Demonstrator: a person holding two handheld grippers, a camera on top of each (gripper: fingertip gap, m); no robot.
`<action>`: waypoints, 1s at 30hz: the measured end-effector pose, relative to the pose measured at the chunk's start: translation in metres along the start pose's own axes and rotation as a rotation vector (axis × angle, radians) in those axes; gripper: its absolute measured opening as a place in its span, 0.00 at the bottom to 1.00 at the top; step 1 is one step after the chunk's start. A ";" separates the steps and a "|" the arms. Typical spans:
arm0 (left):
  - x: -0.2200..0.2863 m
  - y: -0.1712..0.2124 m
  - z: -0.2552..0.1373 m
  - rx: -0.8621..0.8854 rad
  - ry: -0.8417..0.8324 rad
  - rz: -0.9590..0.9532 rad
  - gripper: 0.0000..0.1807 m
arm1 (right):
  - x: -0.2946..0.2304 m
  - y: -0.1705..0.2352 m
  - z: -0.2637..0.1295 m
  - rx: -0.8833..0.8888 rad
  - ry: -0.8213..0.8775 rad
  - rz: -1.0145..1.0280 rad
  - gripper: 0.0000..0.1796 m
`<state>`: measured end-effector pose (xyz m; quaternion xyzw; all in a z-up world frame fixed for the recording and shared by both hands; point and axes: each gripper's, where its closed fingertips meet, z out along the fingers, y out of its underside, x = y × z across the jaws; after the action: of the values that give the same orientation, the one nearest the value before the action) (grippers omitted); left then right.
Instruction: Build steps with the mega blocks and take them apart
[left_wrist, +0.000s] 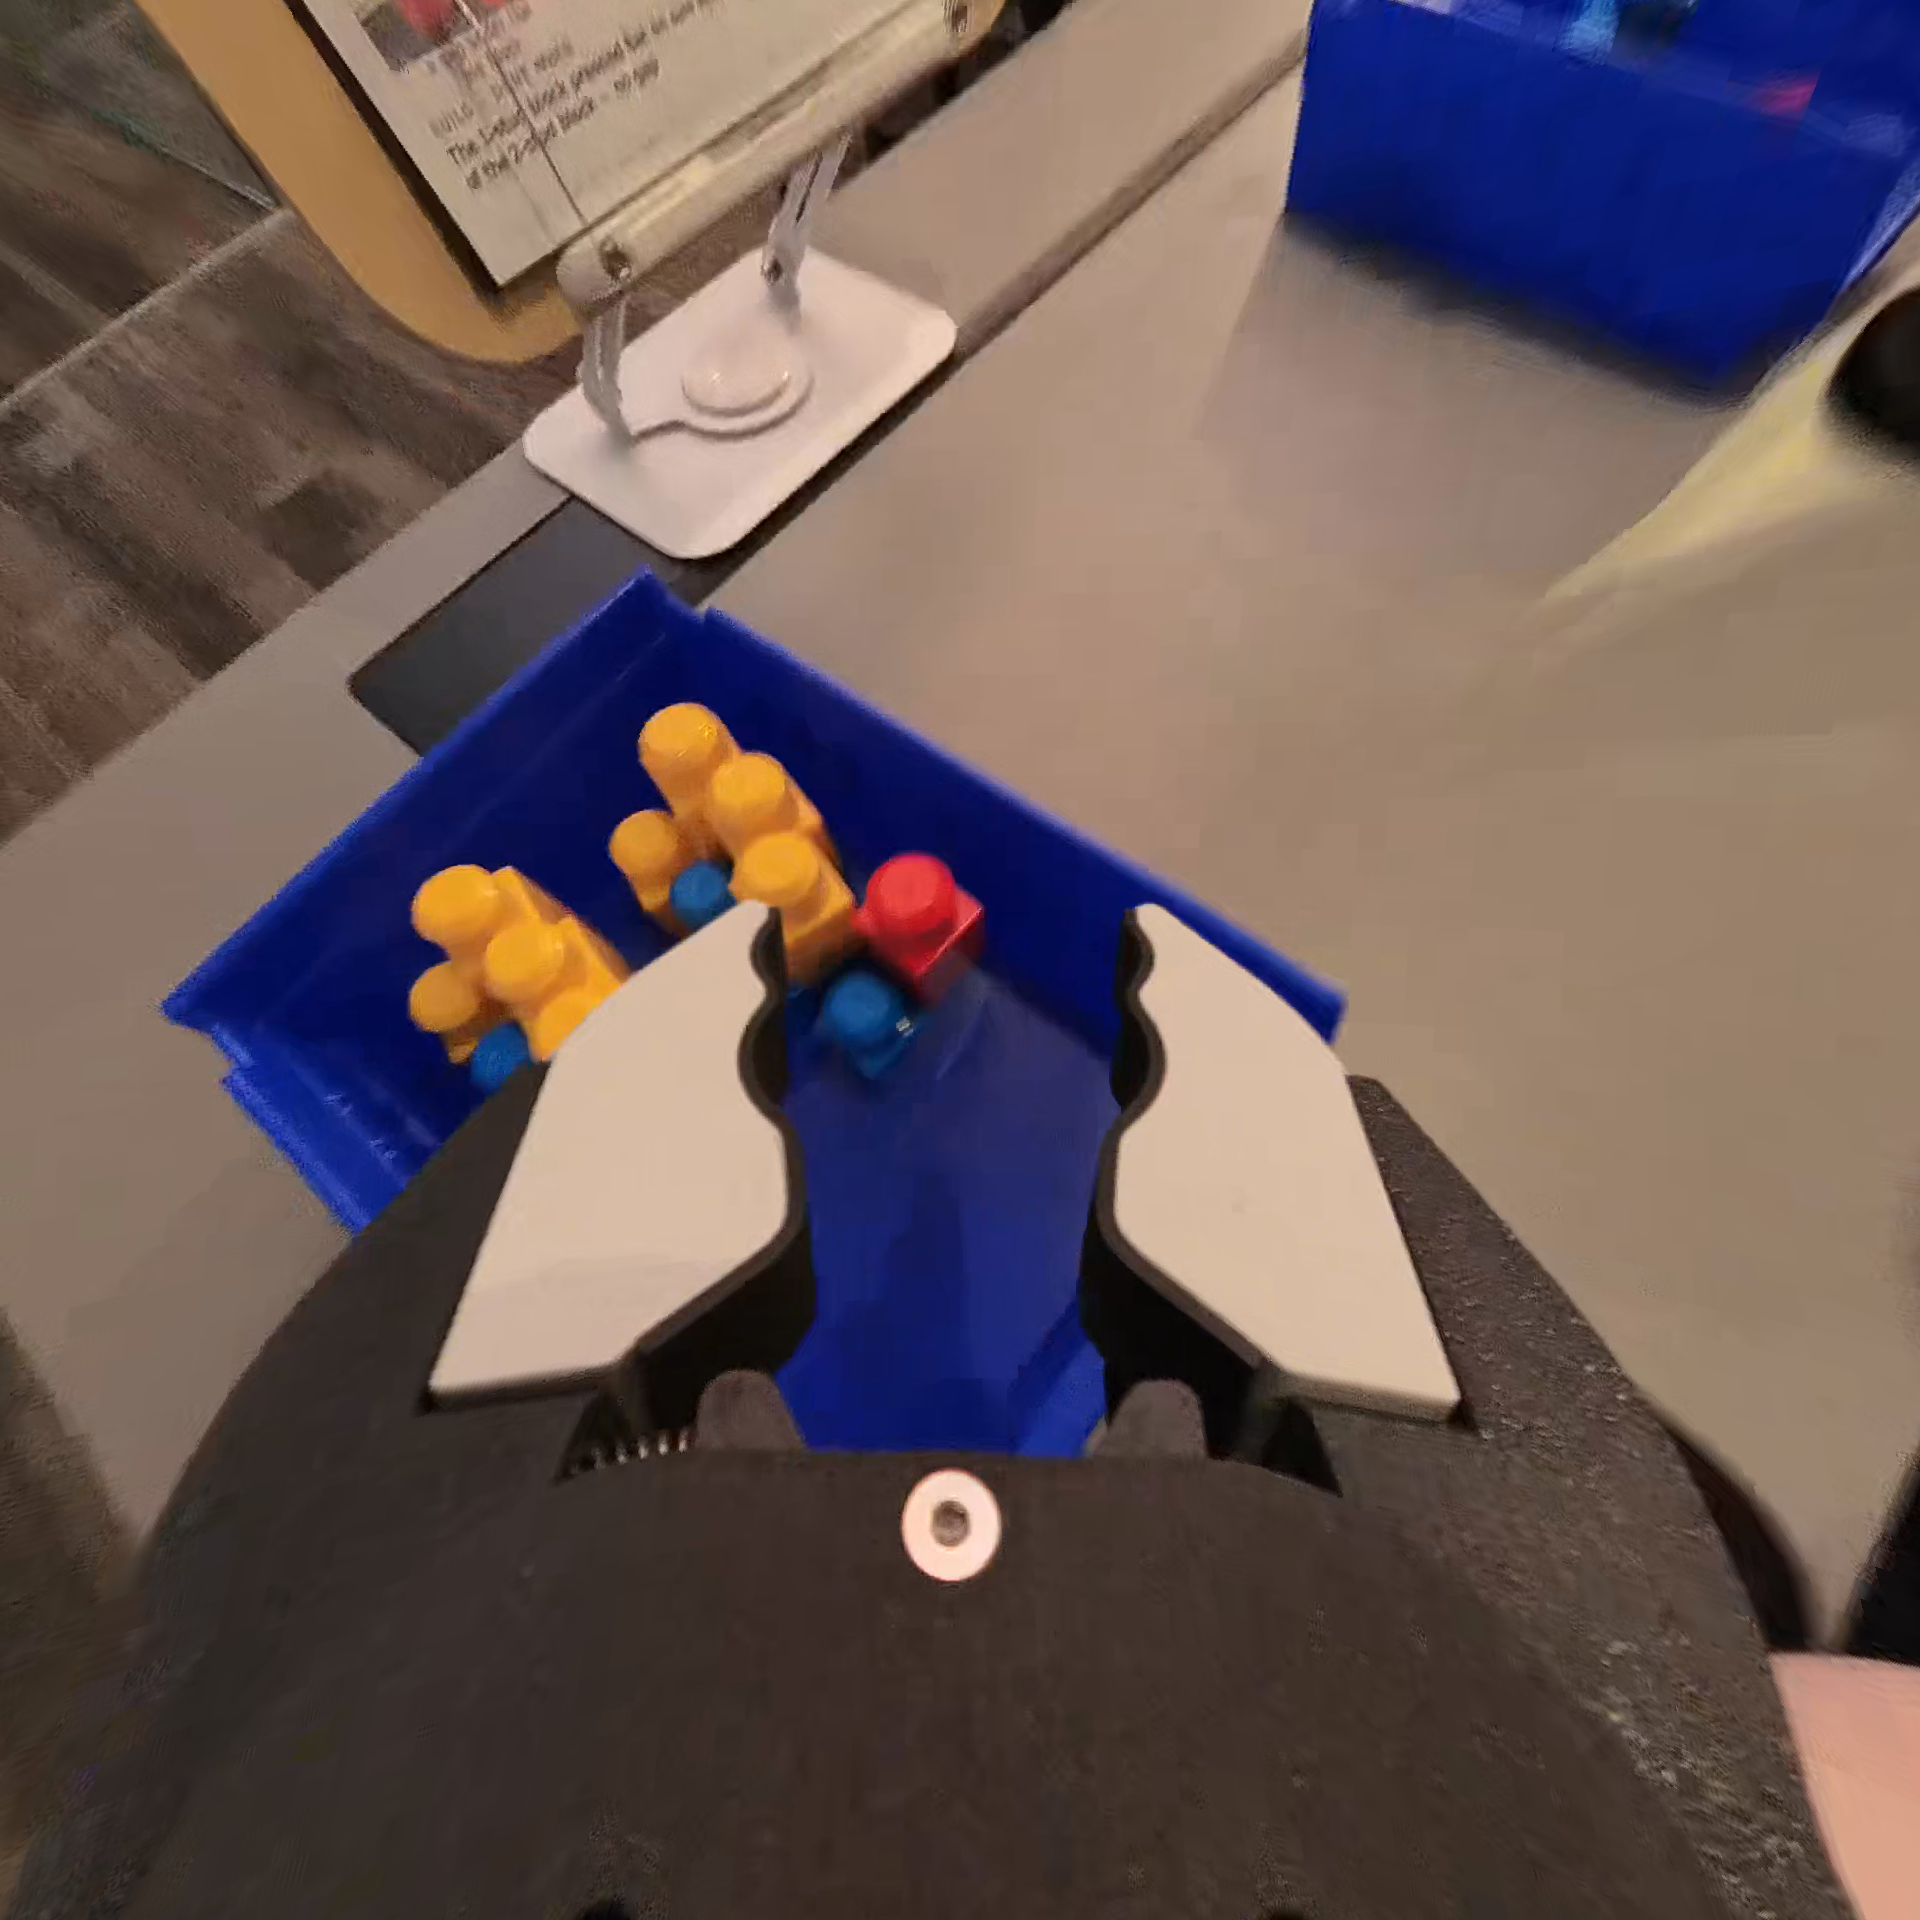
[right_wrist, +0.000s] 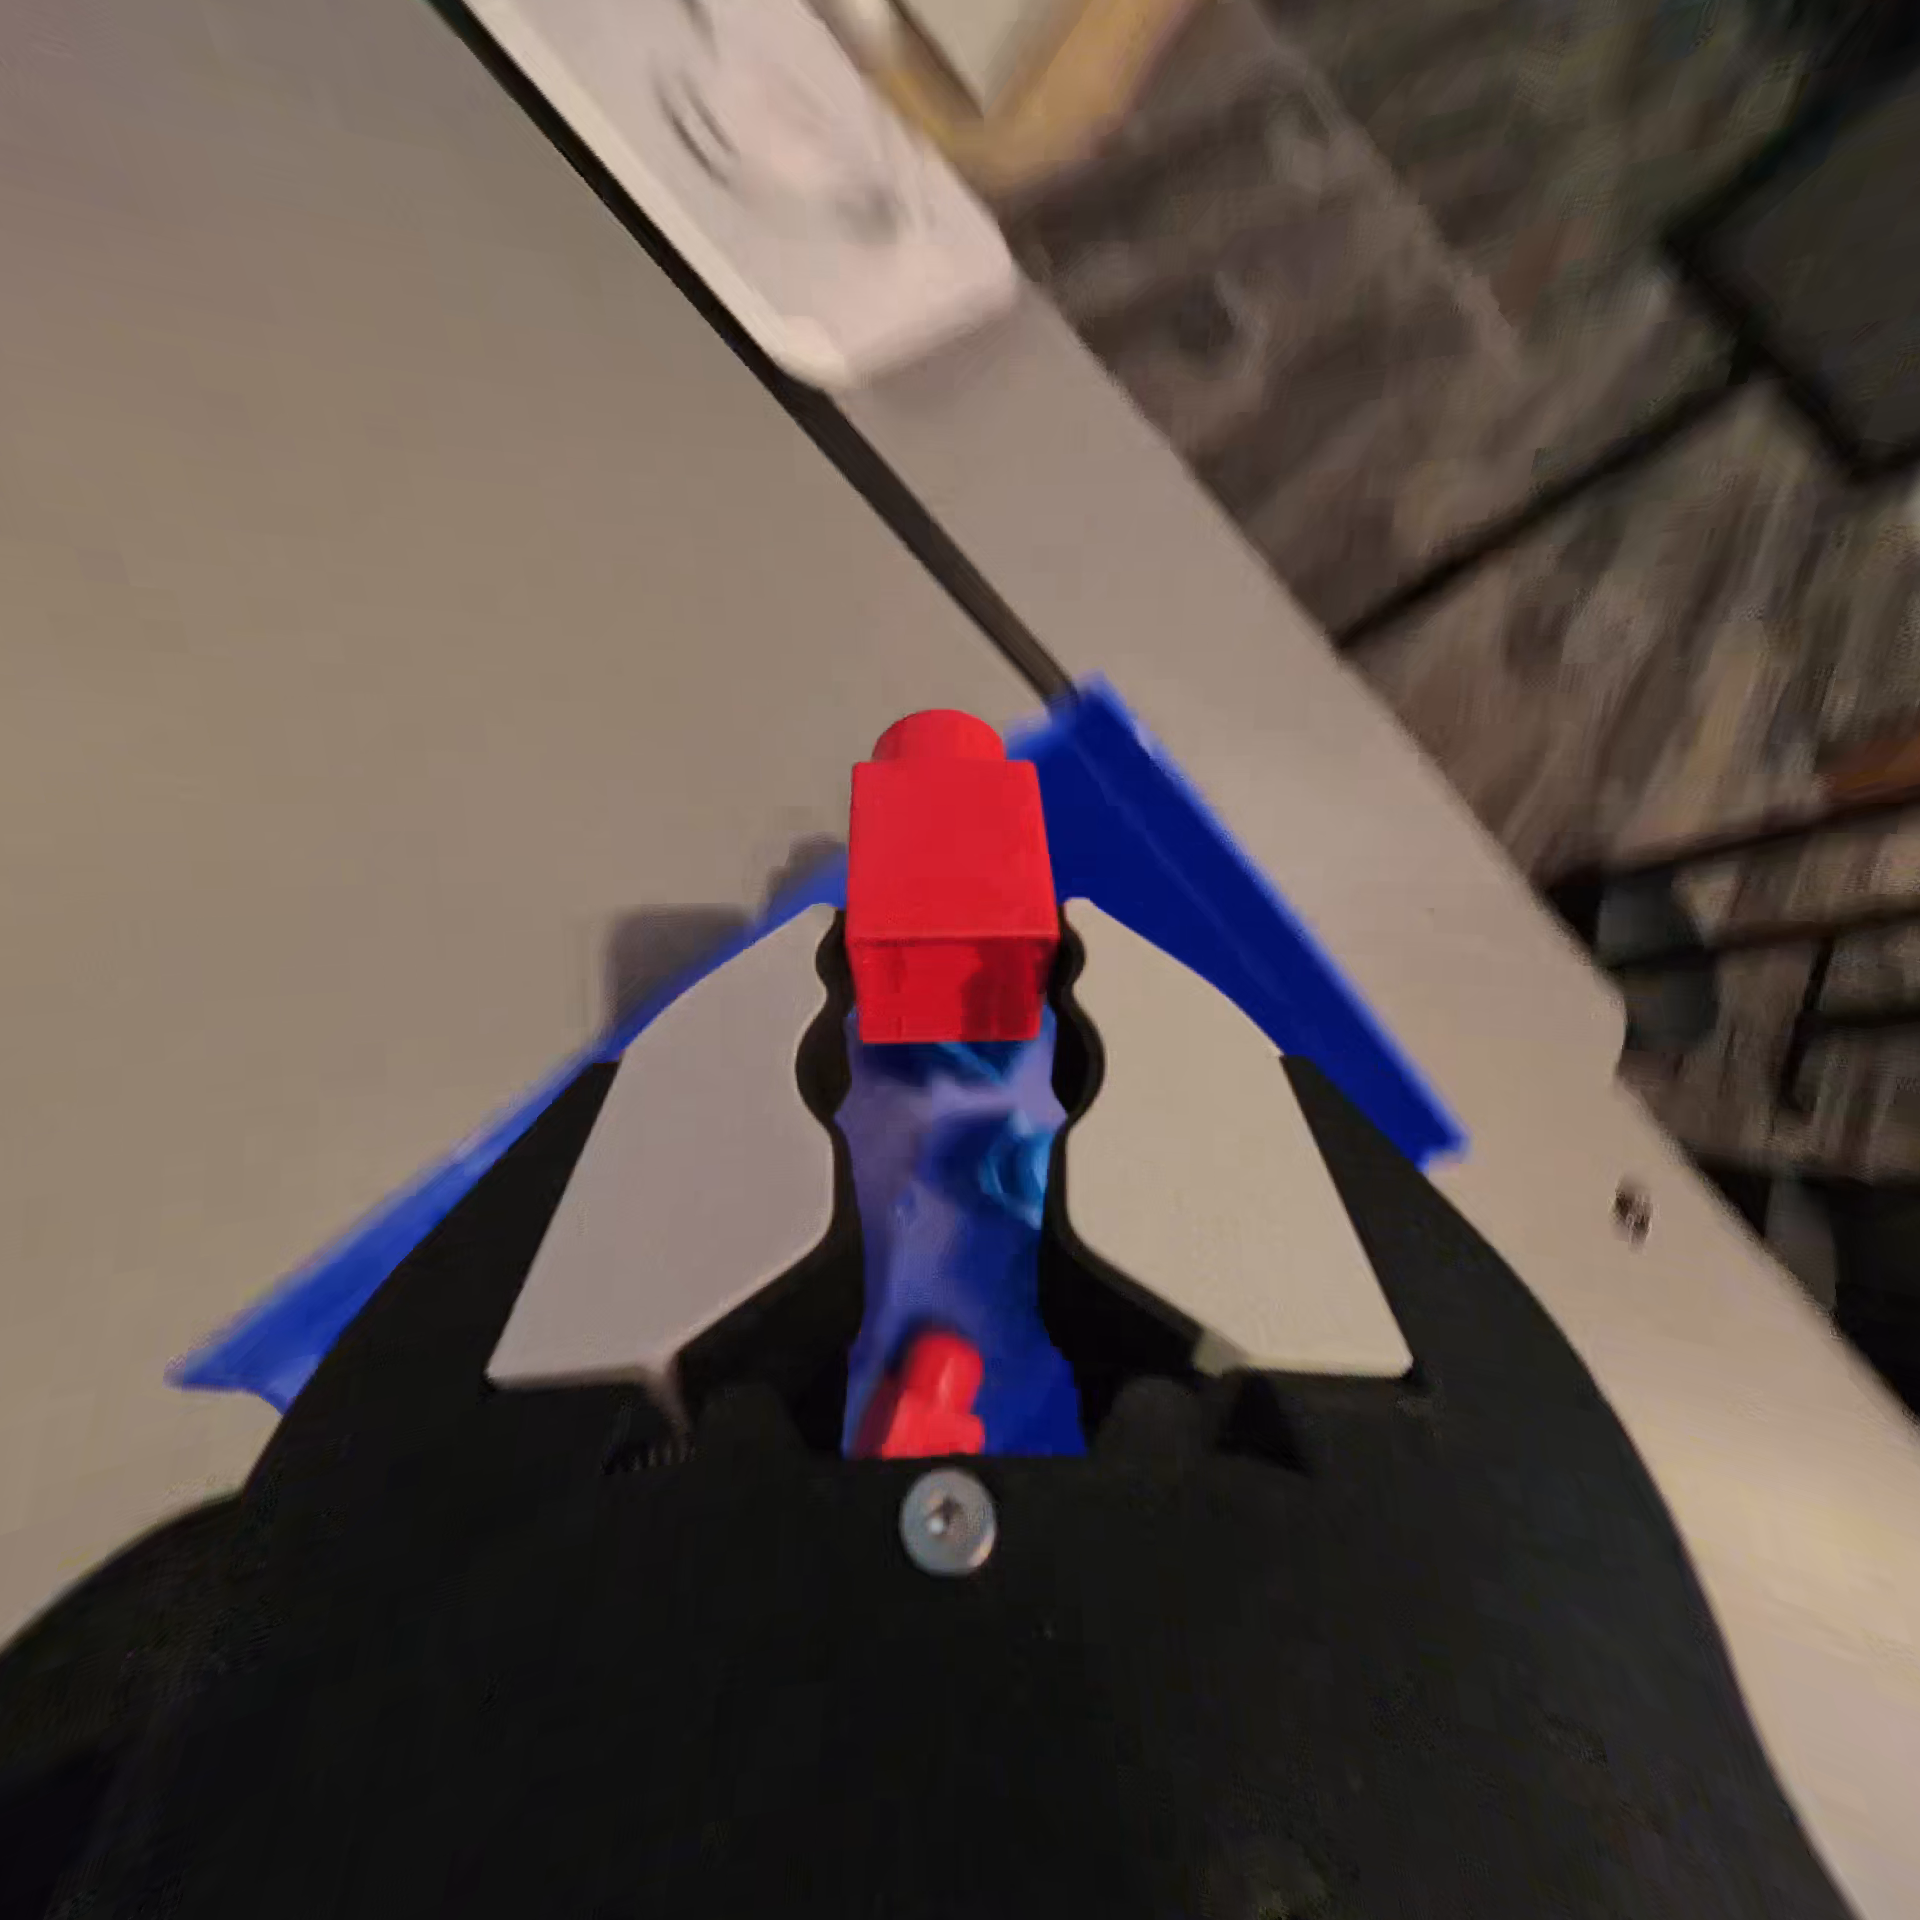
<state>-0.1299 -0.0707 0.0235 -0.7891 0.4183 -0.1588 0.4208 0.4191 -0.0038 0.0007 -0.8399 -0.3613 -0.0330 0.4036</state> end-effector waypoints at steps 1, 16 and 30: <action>-0.005 0.008 0.002 -0.016 -0.019 0.050 0.33 | 0.011 0.027 0.007 -0.072 -0.006 0.048 0.21; -0.007 0.068 0.096 -0.289 0.134 0.186 0.29 | -0.010 0.127 0.037 -0.293 -0.345 0.332 0.24; -0.004 0.080 0.117 -0.357 0.175 0.245 0.24 | -0.014 0.119 0.035 -0.287 -0.352 0.298 0.26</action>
<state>-0.1040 -0.0285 -0.1098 -0.7775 0.5674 -0.0979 0.2527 0.4760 -0.0369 -0.1054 -0.9252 -0.2900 0.1225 0.2117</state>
